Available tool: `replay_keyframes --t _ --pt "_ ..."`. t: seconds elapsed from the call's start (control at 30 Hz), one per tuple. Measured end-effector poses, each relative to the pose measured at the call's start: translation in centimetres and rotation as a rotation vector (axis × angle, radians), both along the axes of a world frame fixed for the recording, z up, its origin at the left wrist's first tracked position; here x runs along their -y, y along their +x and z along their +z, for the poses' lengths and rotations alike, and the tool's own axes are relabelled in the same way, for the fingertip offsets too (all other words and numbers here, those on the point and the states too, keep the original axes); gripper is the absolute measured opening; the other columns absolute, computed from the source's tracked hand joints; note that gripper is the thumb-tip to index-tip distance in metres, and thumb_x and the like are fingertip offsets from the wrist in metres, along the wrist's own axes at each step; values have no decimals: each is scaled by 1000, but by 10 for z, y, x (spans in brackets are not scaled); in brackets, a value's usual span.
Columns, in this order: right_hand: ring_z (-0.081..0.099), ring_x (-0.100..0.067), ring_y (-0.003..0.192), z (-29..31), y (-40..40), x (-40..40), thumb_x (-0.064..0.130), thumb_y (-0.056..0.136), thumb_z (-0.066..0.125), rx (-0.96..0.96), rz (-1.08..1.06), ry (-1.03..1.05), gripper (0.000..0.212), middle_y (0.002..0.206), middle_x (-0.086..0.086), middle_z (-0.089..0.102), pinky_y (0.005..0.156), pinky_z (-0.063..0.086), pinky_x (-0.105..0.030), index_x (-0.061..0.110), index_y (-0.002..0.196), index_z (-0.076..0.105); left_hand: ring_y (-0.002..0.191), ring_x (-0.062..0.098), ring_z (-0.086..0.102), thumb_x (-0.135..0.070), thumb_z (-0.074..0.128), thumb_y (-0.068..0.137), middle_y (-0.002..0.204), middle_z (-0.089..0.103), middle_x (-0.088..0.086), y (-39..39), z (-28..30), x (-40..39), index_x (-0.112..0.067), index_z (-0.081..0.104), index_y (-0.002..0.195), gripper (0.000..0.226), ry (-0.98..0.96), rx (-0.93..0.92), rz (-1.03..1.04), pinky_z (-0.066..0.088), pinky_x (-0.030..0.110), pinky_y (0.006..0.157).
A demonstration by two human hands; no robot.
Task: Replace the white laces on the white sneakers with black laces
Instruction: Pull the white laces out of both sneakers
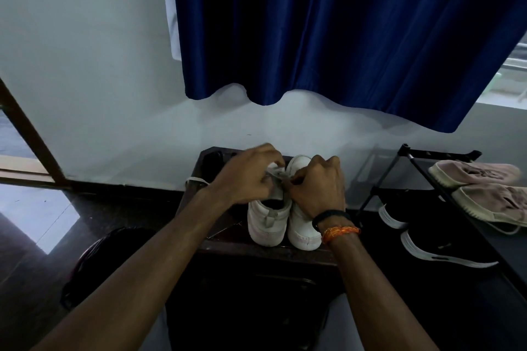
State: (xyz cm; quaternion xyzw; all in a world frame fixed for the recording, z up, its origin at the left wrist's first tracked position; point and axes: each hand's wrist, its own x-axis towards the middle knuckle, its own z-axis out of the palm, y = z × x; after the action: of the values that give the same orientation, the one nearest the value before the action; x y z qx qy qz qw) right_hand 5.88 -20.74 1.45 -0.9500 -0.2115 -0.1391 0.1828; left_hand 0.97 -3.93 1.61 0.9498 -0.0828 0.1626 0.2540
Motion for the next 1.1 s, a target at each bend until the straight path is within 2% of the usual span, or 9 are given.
replay_keyframes --t 0.13,0.23,0.33,0.5,0.7,0.8,0.9,0.97,1.1 --pt "46 -31 103 0 1 1 49 84 72 -6 14 23 37 98 -8 62 79 39 -36 12 85 78 101 21 61 -19 66 76 108 63 -5 7 -9 13 -19 64 105 29 262 -11 76 53 37 71" --pt "44 -30 102 -2 4 4 54 86 70 -58 23 61 40 99 -7 60 80 40 -36 16 83 80 96 26 62 -9 61 79 100 68 0 9 -7 19 -15 70 99 23 240 78 120 47 35 68" --pt "45 -30 99 -5 7 6 60 87 67 -37 25 62 41 97 -7 57 81 39 -34 23 79 81 85 20 62 -6 66 80 85 63 -6 6 -6 11 -16 75 87 15 72 148 134 44 31 63" --pt "47 -31 100 -10 8 6 58 83 71 -36 15 109 36 96 -7 57 85 41 -37 25 71 79 63 0 61 -9 79 77 71 65 -14 2 -2 -17 -18 73 72 12 -341 257 426 51 21 63" --pt "46 -28 100 -10 7 7 50 83 75 -32 22 123 34 96 -4 58 87 44 -40 20 65 75 69 14 67 -18 80 82 70 68 -6 -5 6 -56 -13 70 74 14 -736 342 848 60 39 78" --pt "49 -28 99 -5 3 3 44 81 77 0 18 84 30 97 -4 61 84 47 -42 18 68 75 66 14 69 -23 82 82 68 70 -4 -8 9 -62 -17 67 71 20 -726 249 760 59 33 73" --pt "52 -29 98 1 -1 -2 34 79 76 66 33 52 15 102 -4 62 82 49 -40 23 88 77 59 12 69 -19 81 81 63 70 -3 -10 5 -51 -17 68 74 15 -667 90 652 59 29 64" --pt "54 -30 103 3 0 -6 20 77 73 53 133 28 28 109 -4 66 85 49 -42 23 106 74 64 18 72 -11 77 81 72 72 1 -11 1 -44 -14 68 89 12 -671 -9 613 62 32 60" --pt "50 -27 119 11 1 -13 16 83 68 43 298 -91 38 120 1 69 93 41 -38 24 119 71 82 21 66 -2 68 78 92 64 -1 -14 -5 -28 -13 56 104 31 -565 -69 580 59 43 77"
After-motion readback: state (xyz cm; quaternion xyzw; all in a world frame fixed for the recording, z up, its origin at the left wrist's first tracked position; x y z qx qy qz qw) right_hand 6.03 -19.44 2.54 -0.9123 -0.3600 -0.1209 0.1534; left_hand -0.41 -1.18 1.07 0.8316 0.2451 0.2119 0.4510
